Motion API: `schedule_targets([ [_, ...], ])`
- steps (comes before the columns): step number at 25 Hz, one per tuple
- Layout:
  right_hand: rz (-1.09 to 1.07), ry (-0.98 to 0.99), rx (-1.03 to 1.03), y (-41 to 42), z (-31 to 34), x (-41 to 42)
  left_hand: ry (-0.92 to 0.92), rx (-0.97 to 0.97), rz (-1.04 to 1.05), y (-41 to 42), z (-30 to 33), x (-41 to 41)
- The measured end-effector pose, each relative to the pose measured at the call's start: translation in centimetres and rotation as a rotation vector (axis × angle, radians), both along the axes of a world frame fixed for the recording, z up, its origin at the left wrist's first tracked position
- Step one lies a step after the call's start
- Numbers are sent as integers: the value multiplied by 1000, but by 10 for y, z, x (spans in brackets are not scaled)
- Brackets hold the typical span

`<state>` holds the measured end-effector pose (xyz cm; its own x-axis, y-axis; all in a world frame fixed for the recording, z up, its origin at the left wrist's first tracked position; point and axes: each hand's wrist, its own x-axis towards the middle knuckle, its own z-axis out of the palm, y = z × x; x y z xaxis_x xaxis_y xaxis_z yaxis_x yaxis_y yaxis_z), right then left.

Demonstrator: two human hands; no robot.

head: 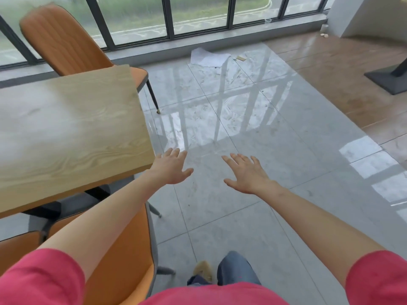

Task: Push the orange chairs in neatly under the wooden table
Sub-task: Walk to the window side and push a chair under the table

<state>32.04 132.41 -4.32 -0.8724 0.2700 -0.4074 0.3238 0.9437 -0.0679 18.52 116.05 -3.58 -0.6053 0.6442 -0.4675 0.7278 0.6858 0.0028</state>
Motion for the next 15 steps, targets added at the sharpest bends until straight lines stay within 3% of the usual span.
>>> schedule_targets([
  [8,100,19,-28,125,-15,-121,-10,-33,117,115,-16,-97],
  [15,186,46,-38,249,-2,-244,-30,48,274,219,-6,-195],
])
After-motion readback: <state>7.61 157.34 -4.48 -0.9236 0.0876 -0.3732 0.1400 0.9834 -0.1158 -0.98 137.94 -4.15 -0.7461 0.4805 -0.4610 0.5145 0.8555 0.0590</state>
